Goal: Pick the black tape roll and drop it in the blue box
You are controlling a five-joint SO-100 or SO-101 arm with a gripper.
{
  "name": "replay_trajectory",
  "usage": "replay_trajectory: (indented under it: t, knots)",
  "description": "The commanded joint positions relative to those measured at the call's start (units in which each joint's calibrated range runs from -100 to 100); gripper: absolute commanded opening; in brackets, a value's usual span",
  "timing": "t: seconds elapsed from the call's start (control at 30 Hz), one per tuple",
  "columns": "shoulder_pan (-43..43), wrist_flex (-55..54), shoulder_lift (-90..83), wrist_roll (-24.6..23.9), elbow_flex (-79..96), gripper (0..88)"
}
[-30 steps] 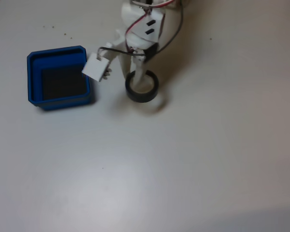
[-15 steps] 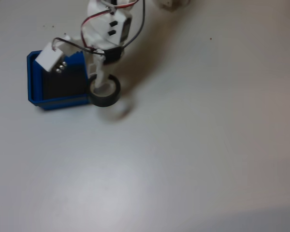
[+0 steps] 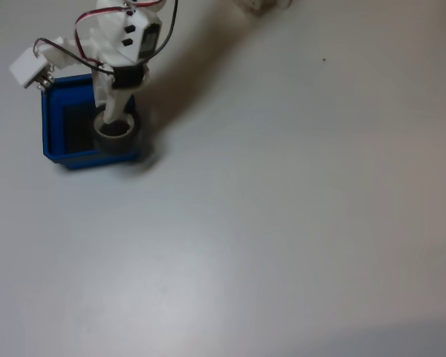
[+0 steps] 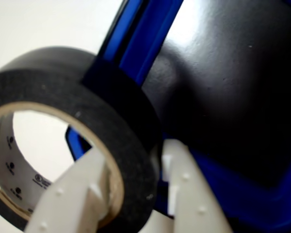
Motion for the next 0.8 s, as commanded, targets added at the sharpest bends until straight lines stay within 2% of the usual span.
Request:
replay_trajectory:
  t: [0.0,0.5,0.77]
  knots:
    - [1.78,-1.19,-0.69,0.33,-4.44,1.4]
    - [4.12,-1.19,3.99,0.42,-4.44,1.4]
    - [9.40,-1.19,3.99,0.33,-6.42,1.4]
